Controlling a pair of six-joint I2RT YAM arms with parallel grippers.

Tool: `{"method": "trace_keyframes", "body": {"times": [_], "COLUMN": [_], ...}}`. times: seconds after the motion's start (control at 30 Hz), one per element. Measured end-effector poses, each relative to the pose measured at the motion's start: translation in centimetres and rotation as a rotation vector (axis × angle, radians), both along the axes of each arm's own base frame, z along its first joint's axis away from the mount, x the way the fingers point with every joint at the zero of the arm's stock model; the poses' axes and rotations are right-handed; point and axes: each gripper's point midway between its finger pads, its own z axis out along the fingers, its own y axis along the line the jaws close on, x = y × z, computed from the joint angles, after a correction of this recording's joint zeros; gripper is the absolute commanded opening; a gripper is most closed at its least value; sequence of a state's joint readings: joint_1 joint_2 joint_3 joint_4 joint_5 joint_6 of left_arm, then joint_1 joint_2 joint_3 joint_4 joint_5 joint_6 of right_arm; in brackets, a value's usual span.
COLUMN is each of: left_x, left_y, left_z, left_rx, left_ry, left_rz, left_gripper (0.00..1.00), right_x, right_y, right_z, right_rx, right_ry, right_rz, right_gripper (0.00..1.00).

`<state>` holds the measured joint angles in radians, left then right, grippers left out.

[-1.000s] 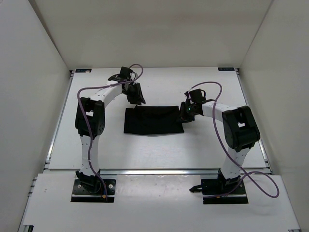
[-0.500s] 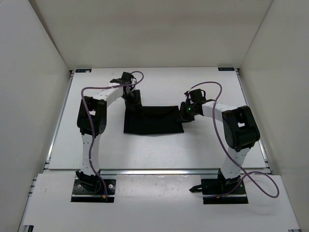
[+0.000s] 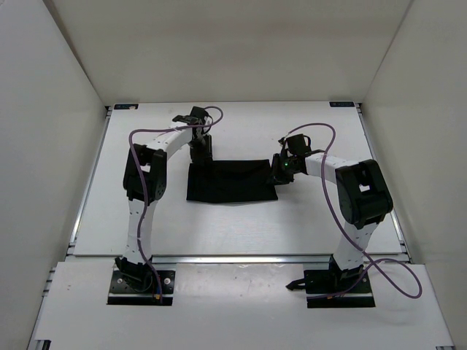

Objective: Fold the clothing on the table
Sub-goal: Fold the skirt

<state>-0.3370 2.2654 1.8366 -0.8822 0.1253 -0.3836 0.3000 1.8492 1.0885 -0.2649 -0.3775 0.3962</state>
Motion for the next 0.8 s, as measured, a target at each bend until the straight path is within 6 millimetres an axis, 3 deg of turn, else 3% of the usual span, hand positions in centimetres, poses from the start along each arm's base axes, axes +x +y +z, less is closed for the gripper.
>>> {"method": "trace_keyframes", "body": {"times": [0.03, 0.07, 0.13, 0.47, 0.63, 0.8], "left_x": [0.0, -0.1, -0.3, -0.2, 0.1, -1.3], "left_y": [-0.1, -0.2, -0.4, -0.8, -1.0, 0.3], "left_z": [0.1, 0.1, 0.1, 0.7, 3.9, 6.0], "left_rx": [0.012, 0.019, 0.035, 0.014, -0.061, -0.15], "left_ry": [-0.004, -0.007, -0.009, -0.024, -0.079, -0.112], "left_rz": [-0.007, -0.014, -0.032, -0.052, -0.04, 0.002], "left_gripper": [0.25, 0.21, 0.0, 0.0, 0.0, 0.0], "right_x": [0.0, 0.0, 0.0, 0.1, 0.2, 0.3], "right_y": [0.0, 0.0, 0.0, 0.2, 0.4, 0.5], "right_z": [0.0, 0.0, 0.0, -0.1, -0.1, -0.1], "right_rx": [0.0, 0.0, 0.0, 0.009, 0.02, 0.028], "right_ry": [0.0, 0.0, 0.0, -0.001, -0.005, -0.008], "right_rz": [0.0, 0.0, 0.0, 0.002, 0.006, 0.009], "right_gripper": [0.16, 0.17, 0.17, 0.16, 0.17, 0.16]}}
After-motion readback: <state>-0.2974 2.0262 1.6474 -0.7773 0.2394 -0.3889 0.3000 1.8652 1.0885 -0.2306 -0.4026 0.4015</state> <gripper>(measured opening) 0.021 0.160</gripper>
